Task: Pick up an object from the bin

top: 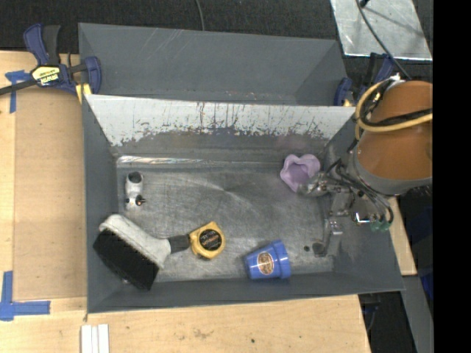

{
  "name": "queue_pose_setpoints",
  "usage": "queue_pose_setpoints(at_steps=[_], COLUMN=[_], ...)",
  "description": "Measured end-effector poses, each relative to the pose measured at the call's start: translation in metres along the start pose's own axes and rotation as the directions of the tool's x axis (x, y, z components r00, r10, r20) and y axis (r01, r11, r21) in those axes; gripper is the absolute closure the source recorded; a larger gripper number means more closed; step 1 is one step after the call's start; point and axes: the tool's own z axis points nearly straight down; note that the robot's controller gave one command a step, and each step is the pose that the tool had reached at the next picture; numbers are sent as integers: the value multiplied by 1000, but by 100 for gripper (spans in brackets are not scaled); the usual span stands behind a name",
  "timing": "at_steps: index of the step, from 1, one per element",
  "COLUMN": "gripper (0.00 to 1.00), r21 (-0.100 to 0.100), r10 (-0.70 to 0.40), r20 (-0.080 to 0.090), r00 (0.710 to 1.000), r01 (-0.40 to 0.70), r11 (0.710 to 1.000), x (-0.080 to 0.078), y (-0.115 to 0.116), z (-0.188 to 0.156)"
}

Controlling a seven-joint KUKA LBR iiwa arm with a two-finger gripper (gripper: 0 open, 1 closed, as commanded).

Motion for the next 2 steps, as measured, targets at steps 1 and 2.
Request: queue_pose_setpoints(at_steps=[1,2], gripper=[0,0], r21=[1,3], r10=[-2,-54], r20=[9,15], r00=[1000,998], r01=[2,54], r11=[1000,999], x=[-2,2], y=[0,15], z=[-4,41])
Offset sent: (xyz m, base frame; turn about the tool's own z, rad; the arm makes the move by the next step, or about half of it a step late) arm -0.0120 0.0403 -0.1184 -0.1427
